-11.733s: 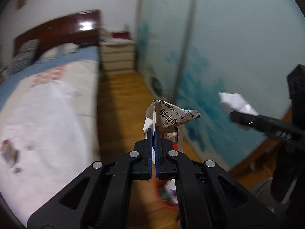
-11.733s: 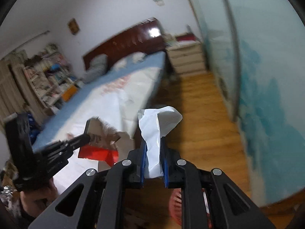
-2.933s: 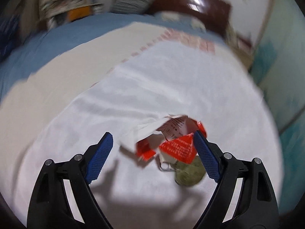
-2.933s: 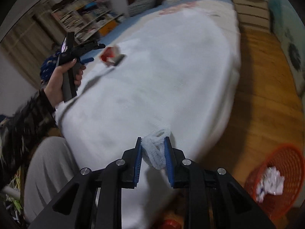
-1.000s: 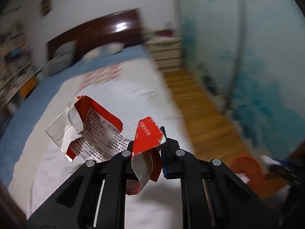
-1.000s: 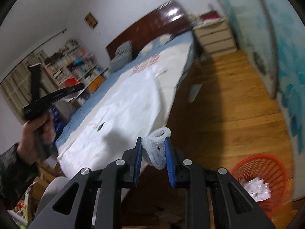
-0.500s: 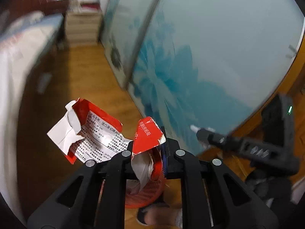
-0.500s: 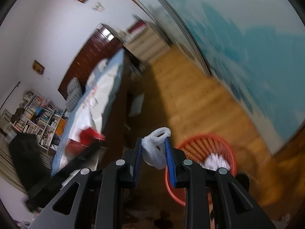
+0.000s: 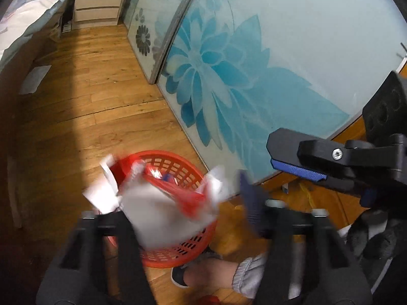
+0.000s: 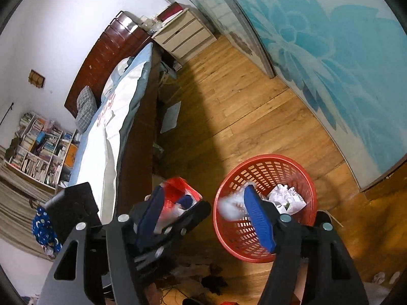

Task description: Collect trash

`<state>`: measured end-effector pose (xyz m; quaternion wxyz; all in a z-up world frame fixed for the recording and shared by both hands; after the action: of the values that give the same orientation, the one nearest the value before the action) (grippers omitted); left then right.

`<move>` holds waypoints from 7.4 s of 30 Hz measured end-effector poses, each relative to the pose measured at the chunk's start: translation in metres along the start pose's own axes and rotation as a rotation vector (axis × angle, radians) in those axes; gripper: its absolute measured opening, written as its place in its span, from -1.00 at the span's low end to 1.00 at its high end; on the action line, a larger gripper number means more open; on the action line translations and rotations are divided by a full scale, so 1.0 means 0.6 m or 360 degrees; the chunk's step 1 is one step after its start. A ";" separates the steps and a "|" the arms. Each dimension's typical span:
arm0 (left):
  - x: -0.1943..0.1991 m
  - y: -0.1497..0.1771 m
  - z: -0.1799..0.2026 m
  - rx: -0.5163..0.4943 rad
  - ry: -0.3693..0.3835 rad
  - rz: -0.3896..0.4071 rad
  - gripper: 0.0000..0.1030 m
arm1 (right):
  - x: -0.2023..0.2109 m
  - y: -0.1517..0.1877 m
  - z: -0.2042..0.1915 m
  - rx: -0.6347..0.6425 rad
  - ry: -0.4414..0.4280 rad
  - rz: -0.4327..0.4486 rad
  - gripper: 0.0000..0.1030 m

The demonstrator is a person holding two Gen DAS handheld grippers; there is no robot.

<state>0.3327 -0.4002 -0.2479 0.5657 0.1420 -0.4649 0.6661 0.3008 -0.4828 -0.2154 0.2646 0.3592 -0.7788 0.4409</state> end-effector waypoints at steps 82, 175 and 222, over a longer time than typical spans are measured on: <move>0.618 -0.079 -0.860 0.1478 -0.0225 0.0727 0.16 | -0.668 0.107 -1.038 0.1021 -0.0629 -0.0587 -0.26; -0.061 -0.075 -0.010 0.0572 -0.0024 -0.0280 -0.89 | -0.049 0.048 0.012 -0.0369 -0.0137 0.0044 -0.79; 0.572 -0.023 -0.287 0.0314 -0.0855 0.0863 0.19 | -0.012 0.020 -0.433 0.0696 0.0008 0.0321 -0.02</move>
<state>0.2933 -0.0535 -0.0870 0.2111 0.2371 -0.5507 0.7720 0.3204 -0.2481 -0.1043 0.1371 0.3273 -0.6961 0.6241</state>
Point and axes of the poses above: each gripper's, at about its wrist camera, not at the fingertips, and x roughly against the way its jaws point, z to its right, y to its underside, the point moved 5 cm from there along -x, roughly the way its jaws point, and after that the axes turned 11 degrees about x, right-handed, at the moved point
